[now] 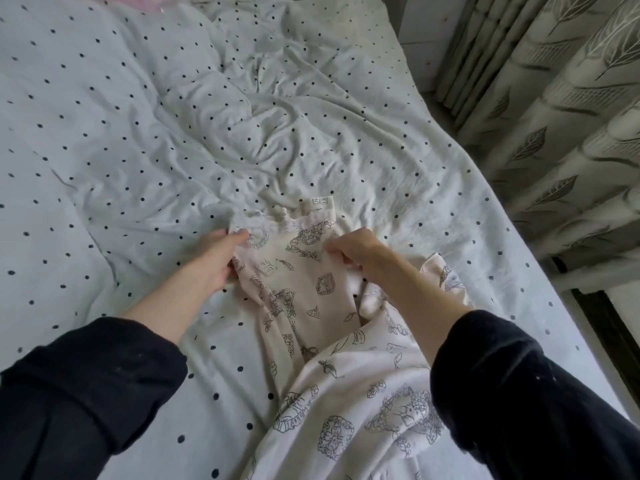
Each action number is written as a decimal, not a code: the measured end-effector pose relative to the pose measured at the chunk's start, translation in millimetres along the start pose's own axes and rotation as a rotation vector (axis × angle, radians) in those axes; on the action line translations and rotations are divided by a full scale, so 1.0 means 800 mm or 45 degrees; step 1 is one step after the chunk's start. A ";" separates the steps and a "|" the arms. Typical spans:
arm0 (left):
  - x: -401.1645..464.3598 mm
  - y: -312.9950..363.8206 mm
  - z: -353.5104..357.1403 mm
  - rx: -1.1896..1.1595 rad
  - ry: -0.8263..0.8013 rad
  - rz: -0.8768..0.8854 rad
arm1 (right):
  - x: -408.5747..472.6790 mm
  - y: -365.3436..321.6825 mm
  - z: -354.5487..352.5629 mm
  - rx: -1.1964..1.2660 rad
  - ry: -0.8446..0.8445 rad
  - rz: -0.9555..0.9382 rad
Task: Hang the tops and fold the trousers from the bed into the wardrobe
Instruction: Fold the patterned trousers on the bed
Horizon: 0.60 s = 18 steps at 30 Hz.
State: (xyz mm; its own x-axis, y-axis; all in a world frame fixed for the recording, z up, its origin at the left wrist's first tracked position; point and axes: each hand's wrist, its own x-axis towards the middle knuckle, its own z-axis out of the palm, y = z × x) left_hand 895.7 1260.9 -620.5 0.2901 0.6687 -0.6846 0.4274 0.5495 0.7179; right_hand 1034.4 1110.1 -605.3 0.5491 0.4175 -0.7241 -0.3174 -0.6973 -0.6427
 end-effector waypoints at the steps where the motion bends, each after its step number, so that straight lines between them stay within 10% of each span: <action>1: 0.001 0.004 0.001 0.008 0.020 0.106 | 0.001 -0.004 0.000 0.080 0.031 -0.004; 8: 0.005 0.014 0.011 0.231 0.020 0.233 | -0.006 0.000 -0.023 0.068 0.266 -0.164; 14: -0.017 -0.010 0.012 0.866 0.263 0.317 | -0.042 0.036 -0.056 -0.569 0.604 -0.444; 18: -0.083 -0.005 0.049 0.802 -0.118 0.431 | -0.068 0.067 -0.101 -0.807 0.842 -0.298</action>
State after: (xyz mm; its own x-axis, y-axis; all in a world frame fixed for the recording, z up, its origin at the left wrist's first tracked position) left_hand 908.6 1194.7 -583.1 0.5538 0.6906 -0.4652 0.7054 -0.0923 0.7028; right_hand 1049.6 1003.0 -580.1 0.9344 0.3073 -0.1804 0.2288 -0.9055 -0.3572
